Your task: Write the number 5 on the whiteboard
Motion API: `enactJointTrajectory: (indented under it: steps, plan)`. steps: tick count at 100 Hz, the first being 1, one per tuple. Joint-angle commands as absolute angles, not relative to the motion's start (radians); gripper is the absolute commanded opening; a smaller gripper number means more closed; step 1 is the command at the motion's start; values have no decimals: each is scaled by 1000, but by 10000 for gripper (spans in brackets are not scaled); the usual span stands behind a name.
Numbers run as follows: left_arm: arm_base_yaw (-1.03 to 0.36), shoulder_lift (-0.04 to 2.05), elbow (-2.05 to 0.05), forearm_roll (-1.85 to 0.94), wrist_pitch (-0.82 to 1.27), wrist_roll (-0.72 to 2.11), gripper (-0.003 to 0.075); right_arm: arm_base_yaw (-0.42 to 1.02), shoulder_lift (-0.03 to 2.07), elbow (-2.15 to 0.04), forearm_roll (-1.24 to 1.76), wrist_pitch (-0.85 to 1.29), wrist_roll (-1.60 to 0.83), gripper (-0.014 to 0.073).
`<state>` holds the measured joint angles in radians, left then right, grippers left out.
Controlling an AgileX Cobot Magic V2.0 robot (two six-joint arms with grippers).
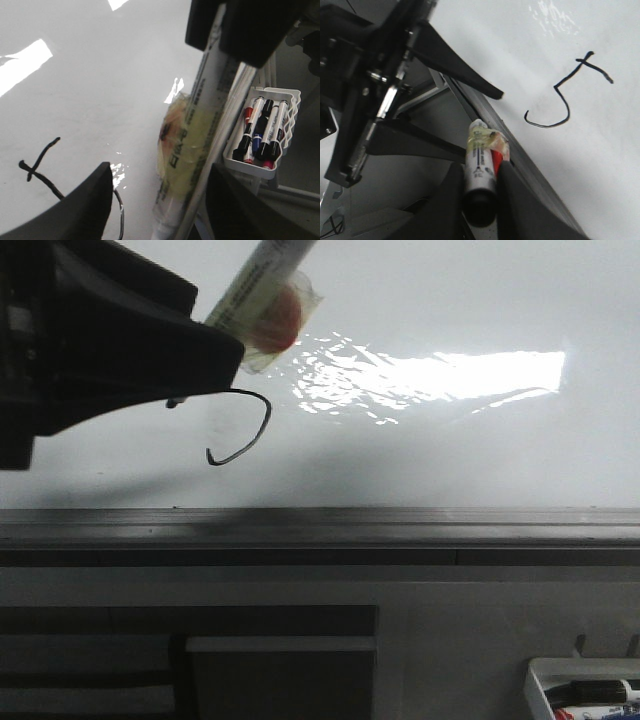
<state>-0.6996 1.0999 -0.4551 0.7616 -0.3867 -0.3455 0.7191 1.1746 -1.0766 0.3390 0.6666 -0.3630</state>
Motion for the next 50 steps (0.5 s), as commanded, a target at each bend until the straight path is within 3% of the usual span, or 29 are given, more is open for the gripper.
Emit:
enactJointTrajectory:
  steps: [1,14,38,50]
  plan:
    - [-707,1120,-489,746,-466,-347,386,730,1157,-1108,350,611,-376,-61]
    - [-707,1137,-489,757,-467,-347,372,731,1157,-1108,350,617,-376,-61]
    - [-707,1137,-489,788,-475,-347,76,731,1157,-1108,337,627,-376,-61]
    - [-707,1137,-489,802,-482,-347,-18,731,1157,-1108,332,633,-376,-61]
